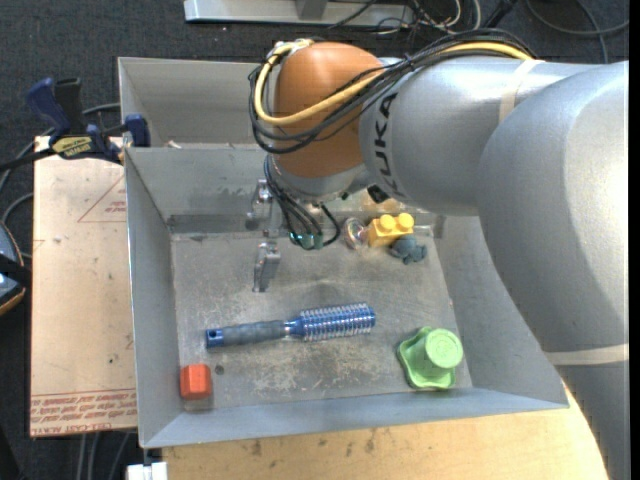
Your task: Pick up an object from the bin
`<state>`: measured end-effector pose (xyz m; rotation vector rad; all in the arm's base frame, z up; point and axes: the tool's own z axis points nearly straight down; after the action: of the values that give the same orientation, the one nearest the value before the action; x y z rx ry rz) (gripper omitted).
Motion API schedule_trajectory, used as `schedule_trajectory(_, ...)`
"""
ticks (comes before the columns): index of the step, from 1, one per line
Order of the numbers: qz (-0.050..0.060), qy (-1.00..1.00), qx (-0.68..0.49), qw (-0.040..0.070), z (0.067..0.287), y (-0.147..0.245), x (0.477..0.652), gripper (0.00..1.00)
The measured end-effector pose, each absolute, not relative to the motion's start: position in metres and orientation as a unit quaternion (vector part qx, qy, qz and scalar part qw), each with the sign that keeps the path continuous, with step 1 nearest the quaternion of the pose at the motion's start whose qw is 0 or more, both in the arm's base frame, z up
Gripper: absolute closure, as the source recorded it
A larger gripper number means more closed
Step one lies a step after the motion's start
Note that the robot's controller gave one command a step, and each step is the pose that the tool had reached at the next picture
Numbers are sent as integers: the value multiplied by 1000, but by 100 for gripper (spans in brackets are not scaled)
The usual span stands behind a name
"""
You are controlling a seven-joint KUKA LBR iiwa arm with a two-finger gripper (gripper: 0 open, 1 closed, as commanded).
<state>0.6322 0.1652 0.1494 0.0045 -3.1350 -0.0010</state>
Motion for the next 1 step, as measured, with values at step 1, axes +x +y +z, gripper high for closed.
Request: schedule_trajectory(1,0,-994,107,3,108,115,560,0)
